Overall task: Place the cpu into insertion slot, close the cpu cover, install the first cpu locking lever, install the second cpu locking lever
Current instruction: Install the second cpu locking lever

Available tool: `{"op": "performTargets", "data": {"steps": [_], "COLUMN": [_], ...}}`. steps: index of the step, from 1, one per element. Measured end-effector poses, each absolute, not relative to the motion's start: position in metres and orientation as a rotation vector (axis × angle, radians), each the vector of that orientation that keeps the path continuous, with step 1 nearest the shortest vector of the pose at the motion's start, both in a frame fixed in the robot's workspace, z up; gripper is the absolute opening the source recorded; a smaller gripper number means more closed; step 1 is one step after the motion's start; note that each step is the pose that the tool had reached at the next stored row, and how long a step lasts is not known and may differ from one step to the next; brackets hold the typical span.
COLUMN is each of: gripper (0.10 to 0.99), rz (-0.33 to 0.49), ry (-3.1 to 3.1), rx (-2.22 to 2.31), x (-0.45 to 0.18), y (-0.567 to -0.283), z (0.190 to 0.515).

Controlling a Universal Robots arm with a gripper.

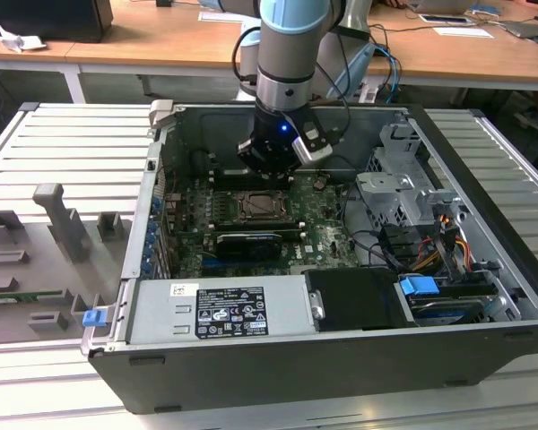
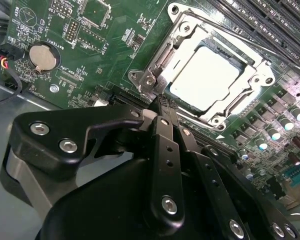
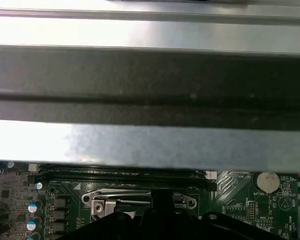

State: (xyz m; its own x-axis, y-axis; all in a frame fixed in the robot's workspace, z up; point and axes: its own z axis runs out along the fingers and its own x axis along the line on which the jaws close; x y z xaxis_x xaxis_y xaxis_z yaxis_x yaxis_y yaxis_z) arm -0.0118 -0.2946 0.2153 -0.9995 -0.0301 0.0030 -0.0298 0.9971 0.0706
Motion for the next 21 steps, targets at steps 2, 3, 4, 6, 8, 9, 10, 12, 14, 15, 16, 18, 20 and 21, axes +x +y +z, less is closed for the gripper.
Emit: {"op": "performTargets", "data": {"steps": [2, 3, 4, 6, 8, 9, 10, 12, 14, 15, 16, 18, 20, 21], "gripper": [0.106, 0.106, 0.106, 0.106, 0.106, 0.106, 0.106, 0.106, 0.106, 0.106, 0.106, 0.106, 0.106, 0.106], "rz": [-0.111, -0.111, -0.111, -0.110, -0.109, -0.109, -0.109, -0.109, -0.107, -0.107, -0.107, -0.107, -0.107, -0.107], "ry": [-3.135, -3.135, -3.135, -3.135, -3.135, -3.135, -3.135, -3.135, -3.135, -3.135, -3.135, -3.135, -3.135, -3.135], "rx": [0.047, 0.047, 0.047, 0.047, 0.047, 0.047, 0.047, 0.047, 0.047, 0.047, 0.047, 0.047, 0.047, 0.047], "x": [-0.012, -0.012, -0.012, -0.012, -0.012, -0.012, -0.012, -0.012, -0.012, -0.012, -0.012, -0.012, -0.012, -0.012], "y": [-0.295, -0.296, -0.297, -0.297, -0.297, -0.297, -0.297, -0.297, -0.297, -0.297, -0.299, -0.305, -0.308, -0.311], "z": [0.215, 0.215, 0.215, 0.216, 0.219, 0.224, 0.228, 0.238, 0.252, 0.255, 0.255, 0.255, 0.255, 0.255]}}
